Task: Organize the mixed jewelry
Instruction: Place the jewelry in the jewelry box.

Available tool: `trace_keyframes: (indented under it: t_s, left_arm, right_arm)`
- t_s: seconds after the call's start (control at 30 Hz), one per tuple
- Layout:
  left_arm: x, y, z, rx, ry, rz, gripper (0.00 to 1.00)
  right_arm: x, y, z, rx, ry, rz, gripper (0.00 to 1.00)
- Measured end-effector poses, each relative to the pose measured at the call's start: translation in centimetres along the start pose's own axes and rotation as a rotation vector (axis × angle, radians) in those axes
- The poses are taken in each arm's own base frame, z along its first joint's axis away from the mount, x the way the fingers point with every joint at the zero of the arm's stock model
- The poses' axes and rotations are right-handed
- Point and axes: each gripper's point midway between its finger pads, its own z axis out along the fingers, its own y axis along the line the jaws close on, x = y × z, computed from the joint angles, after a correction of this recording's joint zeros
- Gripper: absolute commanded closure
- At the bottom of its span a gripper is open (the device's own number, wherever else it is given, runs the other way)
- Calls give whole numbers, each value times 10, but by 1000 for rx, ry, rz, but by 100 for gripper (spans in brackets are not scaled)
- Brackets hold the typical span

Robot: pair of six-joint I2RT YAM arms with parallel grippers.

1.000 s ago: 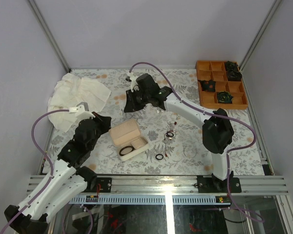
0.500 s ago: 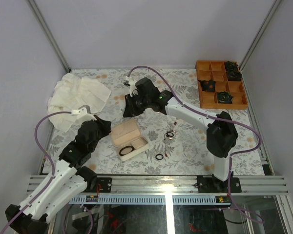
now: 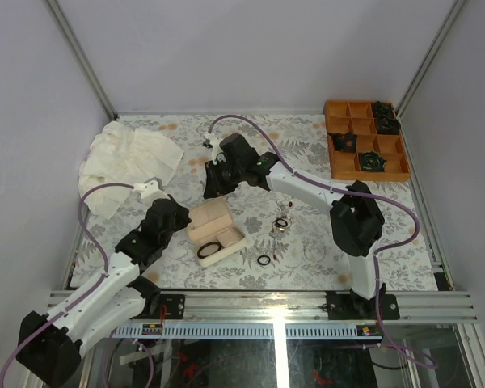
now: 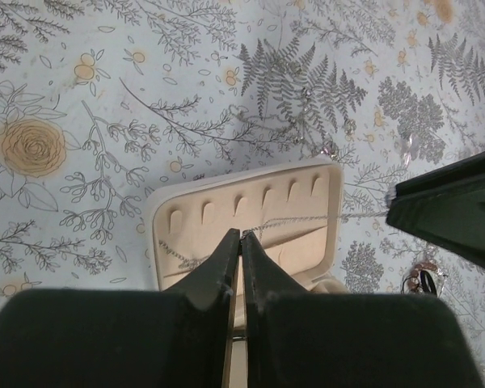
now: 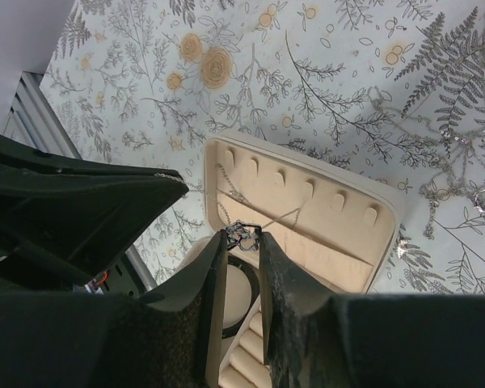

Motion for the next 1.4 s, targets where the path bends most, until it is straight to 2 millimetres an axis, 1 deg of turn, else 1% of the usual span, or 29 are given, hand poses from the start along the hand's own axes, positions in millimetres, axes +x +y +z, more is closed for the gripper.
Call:
trace_keyframes:
  t_s: [0.13,0.4,0.5,0.6,0.73,0.87,1.0,1.17,1.4]
  left_arm:
    - [-3,-2,5,-1,-14,-3,100]
    - [2,-2,19,-21,-2,3,100]
    - [6,0,24,-35,8,7,100]
    - [10,2,29,-47,19,13,100]
    - [17,7,32,-58,30,15,100]
    - [26,14,36,-76,45,13,100]
    - [31,20,39,-97,52,4,100]
    - [30,21,40,-104,44,-23,100]
    - [30,29,41,-137,30,-42,100]
  right_arm:
    - [4,-4,5,7,16,6,85]
    - [-2,-1,4,3,3,1,85]
    - [-1,-5,6,15,3,3,85]
    - [1,-10,14,24,13,7,85]
    - [9,-18,25,34,39,18,85]
    - [9,-21,33,37,46,21,84]
    - [4,-19,34,33,37,18,85]
    - [-4,-13,32,23,20,8,85]
    - [-1,-5,35,12,26,-2,85]
